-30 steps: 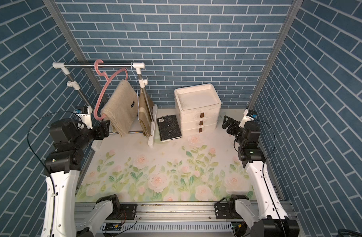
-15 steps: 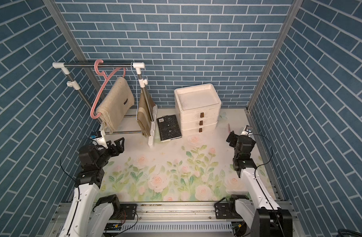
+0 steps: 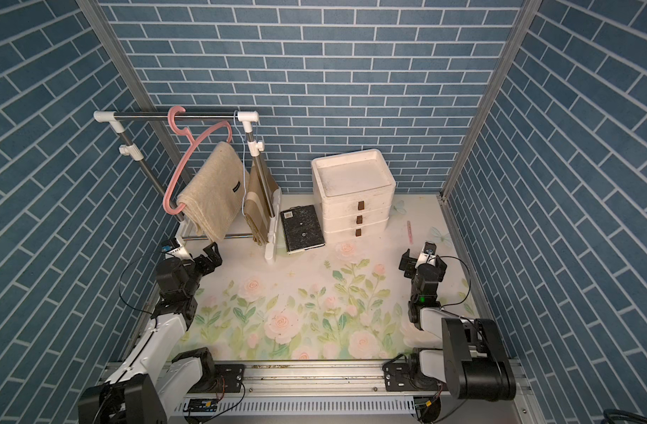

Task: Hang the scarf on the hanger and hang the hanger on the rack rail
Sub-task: Reset both arms

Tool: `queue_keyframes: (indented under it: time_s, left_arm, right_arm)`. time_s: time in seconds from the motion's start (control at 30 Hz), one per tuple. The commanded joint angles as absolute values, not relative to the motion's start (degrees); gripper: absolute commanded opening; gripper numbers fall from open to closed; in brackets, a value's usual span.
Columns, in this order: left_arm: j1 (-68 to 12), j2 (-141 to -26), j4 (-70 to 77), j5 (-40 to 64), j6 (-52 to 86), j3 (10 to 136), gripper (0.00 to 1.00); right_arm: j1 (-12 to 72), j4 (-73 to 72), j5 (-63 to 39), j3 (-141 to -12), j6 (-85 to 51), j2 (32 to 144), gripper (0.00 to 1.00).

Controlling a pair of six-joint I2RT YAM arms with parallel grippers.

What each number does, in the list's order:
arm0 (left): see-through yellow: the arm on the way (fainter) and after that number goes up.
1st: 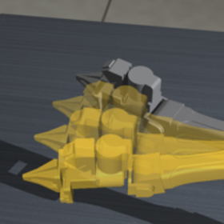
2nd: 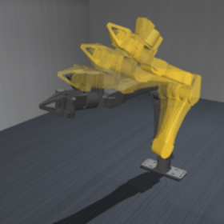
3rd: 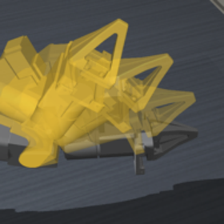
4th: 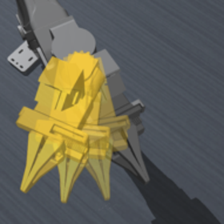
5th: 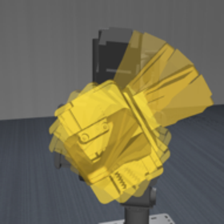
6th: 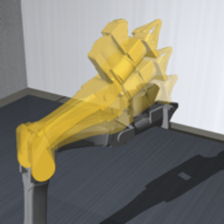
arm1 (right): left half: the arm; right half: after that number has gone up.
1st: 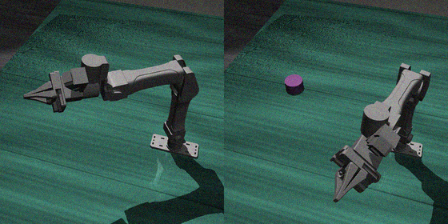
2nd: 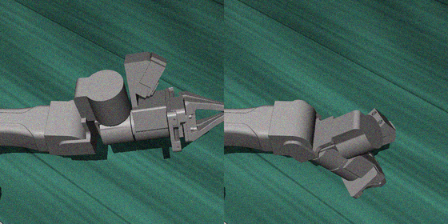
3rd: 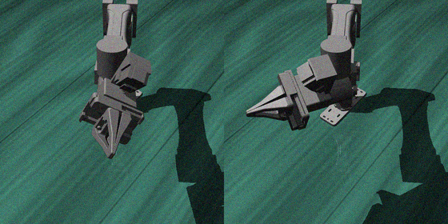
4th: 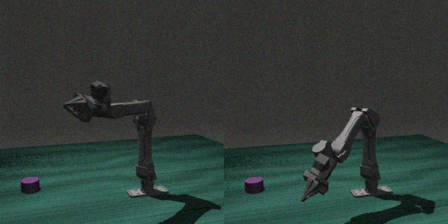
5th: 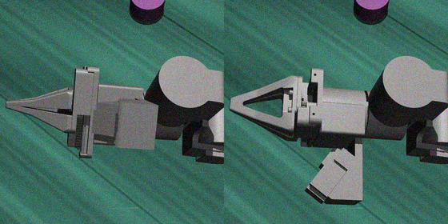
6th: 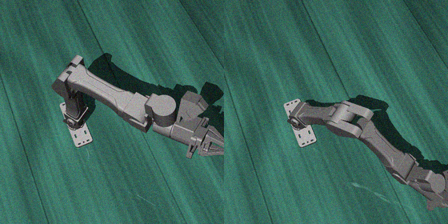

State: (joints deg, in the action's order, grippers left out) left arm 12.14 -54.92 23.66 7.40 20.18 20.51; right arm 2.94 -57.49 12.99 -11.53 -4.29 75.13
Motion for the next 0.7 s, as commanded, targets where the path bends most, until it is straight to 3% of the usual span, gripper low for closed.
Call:
queue_keyframes:
  time_s: [0.0,0.13,0.27,0.67]
  left_arm:
    - [12.25,-57.26,30.69,4.84,20.2,19.63,0.99]
    - [12.2,-60.37,36.03,3.43,19.99,18.28,1.0]
    - [11.62,-63.42,41.31,2.59,18.09,17.11,1.0]
    - [7.05,-78.77,68.88,0.63,9.2,10.87,1.0]
  right_arm:
    - [3.25,-72.02,7.88,-10.24,0.86,80.4,1.0]
    - [3.25,-80.94,5.32,-8.89,1.75,87.61,1.0]
    - [3.04,-74.34,5.12,-11.96,1.24,87.62,1.0]
    - [2.99,-74.79,5.23,-11.91,1.32,87.7,0.99]
